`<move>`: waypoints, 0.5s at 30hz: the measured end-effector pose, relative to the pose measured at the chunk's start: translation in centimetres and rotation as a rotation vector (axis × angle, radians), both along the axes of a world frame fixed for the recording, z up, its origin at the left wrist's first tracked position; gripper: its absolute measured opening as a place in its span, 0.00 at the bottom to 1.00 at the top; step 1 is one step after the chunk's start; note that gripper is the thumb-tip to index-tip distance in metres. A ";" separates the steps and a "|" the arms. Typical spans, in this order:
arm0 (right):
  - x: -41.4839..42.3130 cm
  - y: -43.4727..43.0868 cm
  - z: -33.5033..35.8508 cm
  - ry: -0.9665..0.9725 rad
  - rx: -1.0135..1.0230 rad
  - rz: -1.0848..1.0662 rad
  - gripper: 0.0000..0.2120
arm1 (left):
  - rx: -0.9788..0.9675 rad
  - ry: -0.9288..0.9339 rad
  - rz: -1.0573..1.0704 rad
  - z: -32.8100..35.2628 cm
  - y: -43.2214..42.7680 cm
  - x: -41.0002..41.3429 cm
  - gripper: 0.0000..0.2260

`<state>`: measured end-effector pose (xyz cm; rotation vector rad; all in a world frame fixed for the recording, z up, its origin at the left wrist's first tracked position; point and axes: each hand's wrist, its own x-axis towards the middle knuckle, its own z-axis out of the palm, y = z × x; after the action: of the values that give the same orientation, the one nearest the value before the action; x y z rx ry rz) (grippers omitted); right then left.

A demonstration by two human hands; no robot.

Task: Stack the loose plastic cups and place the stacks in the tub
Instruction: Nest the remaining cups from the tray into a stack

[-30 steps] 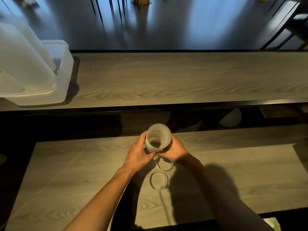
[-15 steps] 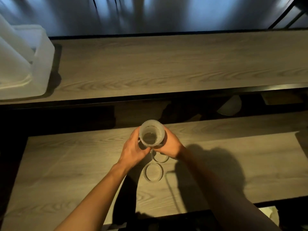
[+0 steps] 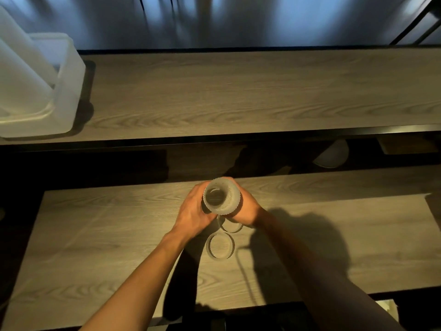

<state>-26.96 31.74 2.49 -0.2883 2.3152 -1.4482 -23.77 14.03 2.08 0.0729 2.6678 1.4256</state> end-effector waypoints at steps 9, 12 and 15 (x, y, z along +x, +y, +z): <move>2.1 2.3 1.4 0.015 0.033 -0.015 0.34 | -0.053 0.017 -0.053 1.4 1.0 1.7 0.34; 3.2 3.5 0.5 -0.029 0.056 0.022 0.35 | -0.047 0.005 -0.089 1.1 1.7 2.7 0.35; 3.9 4.3 0.0 -0.054 0.059 -0.001 0.35 | -0.060 -0.032 -0.084 0.8 2.2 3.5 0.36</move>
<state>-23.05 36.07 2.47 -0.2286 2.3107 -1.3693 -20.25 16.28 2.85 0.1538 2.6457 1.3106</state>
